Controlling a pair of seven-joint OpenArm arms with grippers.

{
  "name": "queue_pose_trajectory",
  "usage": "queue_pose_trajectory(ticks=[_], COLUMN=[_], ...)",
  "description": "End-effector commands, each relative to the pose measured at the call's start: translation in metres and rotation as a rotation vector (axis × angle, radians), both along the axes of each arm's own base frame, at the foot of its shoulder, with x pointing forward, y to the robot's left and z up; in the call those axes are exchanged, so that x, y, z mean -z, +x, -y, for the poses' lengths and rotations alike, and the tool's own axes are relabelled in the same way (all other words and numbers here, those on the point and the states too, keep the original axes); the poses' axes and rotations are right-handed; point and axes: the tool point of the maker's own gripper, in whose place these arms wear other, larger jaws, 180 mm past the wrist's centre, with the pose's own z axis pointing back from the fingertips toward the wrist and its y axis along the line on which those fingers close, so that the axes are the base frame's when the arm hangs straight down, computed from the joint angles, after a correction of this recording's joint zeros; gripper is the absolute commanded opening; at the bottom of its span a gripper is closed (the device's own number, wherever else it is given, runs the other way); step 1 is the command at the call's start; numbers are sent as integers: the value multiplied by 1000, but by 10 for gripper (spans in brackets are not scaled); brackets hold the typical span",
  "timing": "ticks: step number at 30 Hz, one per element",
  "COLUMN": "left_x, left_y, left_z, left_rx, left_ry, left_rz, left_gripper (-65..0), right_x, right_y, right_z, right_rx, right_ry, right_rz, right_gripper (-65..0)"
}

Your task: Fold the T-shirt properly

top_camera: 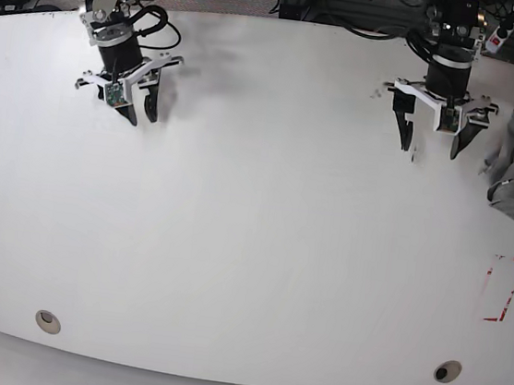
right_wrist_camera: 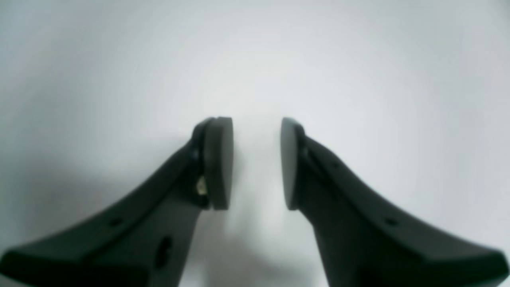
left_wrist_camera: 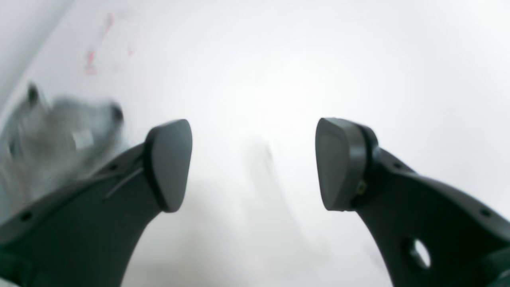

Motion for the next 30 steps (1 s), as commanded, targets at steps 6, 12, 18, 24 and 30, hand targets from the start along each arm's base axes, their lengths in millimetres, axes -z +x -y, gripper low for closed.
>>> queue_pose_trajectory(ticks=[6, 12, 18, 24, 30], left_x=[6, 23, 36, 64, 114], left_y=[-64, -128, -180, -226, -274], left_z=[5, 8, 7, 4, 3], left_rx=[-35, -51, -56, -74, -108], left_ry=[-18, -25, -23, -29, -53], left_rz=[-106, -277, -421, -562, -721], left_gripper=[-210, -210, -210, -210, -210], right_x=[-10, -3, 7, 23, 54], right_y=[-57, -117, -173, -228, -278], right_z=[16, 18, 17, 5, -14], right_rx=[86, 93, 111, 124, 87], right_ry=[121, 138, 147, 181, 234], right_rz=[9, -109, -241, -393, -559], right_gripper=[-461, -461, -461, -461, -461])
